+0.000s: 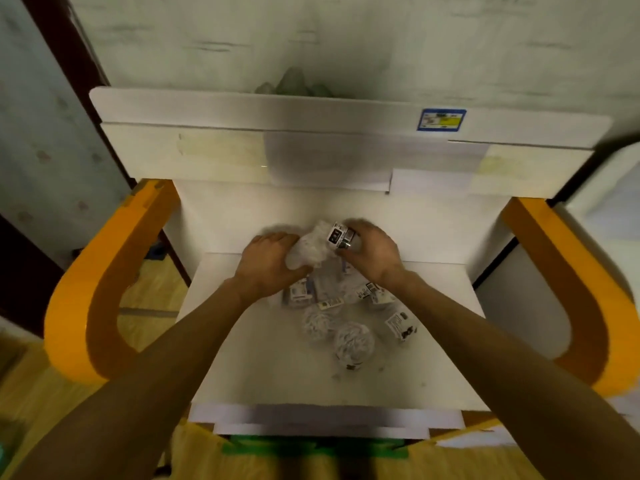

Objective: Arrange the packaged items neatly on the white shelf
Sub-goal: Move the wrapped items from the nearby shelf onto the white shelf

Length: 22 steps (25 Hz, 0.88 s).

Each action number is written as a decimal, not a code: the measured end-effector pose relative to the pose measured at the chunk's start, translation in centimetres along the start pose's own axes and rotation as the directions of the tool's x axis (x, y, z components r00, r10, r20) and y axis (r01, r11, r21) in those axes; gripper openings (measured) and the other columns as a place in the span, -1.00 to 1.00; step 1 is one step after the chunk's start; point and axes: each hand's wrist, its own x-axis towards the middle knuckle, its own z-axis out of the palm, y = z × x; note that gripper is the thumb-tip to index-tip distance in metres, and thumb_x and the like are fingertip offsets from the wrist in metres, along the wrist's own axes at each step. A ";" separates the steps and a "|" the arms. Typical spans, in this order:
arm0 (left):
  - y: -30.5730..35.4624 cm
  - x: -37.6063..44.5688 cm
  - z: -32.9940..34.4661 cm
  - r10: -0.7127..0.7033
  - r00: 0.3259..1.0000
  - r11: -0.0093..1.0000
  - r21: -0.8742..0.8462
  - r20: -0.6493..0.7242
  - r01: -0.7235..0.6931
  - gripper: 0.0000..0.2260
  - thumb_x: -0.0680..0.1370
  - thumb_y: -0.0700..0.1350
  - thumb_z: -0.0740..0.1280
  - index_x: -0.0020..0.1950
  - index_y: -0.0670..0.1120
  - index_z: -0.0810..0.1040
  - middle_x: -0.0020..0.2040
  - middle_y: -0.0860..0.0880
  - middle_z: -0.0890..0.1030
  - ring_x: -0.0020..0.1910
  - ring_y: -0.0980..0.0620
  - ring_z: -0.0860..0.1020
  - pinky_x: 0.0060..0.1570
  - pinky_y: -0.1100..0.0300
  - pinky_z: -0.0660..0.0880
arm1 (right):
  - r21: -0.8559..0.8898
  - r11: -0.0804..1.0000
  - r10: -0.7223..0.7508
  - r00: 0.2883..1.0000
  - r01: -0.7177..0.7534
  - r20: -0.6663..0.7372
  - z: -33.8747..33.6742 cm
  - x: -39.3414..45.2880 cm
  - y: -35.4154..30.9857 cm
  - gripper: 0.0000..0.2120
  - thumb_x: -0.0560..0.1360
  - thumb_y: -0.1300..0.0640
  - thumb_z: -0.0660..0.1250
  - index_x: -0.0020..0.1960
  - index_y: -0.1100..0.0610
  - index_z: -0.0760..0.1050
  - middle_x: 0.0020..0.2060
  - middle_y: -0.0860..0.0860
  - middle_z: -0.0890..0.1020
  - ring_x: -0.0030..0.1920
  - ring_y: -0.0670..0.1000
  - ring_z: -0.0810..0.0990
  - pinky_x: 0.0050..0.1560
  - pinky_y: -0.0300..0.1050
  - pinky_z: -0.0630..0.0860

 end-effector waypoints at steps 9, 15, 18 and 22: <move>9.4 4.0 -4.2 0.124 0.966 0.965 -0.200 -0.227 -0.170 -0.41 0.42 0.38 0.36 0.27 0.01 0.52 0.05 0.05 0.66 -0.05 0.00 0.62 -0.06 0.07 0.57 | 0.280 0.959 0.153 0.909 -0.042 -0.387 -10.1 -6.3 1.3 -0.47 0.47 -0.06 0.50 0.38 0.04 0.47 0.24 -0.03 0.59 0.17 -0.04 0.56 0.17 -0.05 0.55; 23.8 6.5 -6.6 0.145 0.919 0.904 -0.329 -0.366 -0.274 -0.40 0.43 0.30 0.42 0.33 0.02 0.40 0.04 0.03 0.65 -0.06 -0.02 0.62 -0.10 0.09 0.54 | 0.460 0.888 0.324 0.743 -0.025 -0.585 -19.2 -10.9 6.0 -0.43 0.43 -0.09 0.52 0.36 0.07 0.48 0.17 -0.07 0.64 0.11 -0.15 0.60 -0.02 -0.33 0.56; 32.8 7.4 -6.5 0.144 0.903 0.866 -0.390 -0.405 -0.313 -0.44 0.41 0.30 0.43 0.28 0.04 0.45 0.03 0.07 0.66 -0.06 0.02 0.62 -0.11 0.12 0.53 | 0.539 0.841 0.417 0.681 -0.039 -0.602 -24.4 -14.2 10.1 -0.36 0.43 -0.07 0.52 0.43 0.08 0.41 0.26 -0.04 0.60 0.15 -0.12 0.59 0.12 -0.25 0.57; 44.8 7.4 -4.8 0.239 0.878 0.832 -0.379 -0.415 -0.406 -0.48 0.40 0.35 0.40 0.24 0.11 0.46 -0.01 0.11 0.67 -0.09 0.06 0.64 -0.12 0.08 0.57 | 0.593 0.801 0.510 0.610 -0.080 -0.607 -30.2 -20.5 17.9 -0.32 0.44 -0.05 0.53 0.48 0.08 0.38 0.31 -0.02 0.54 0.18 -0.07 0.58 -0.01 -0.41 0.54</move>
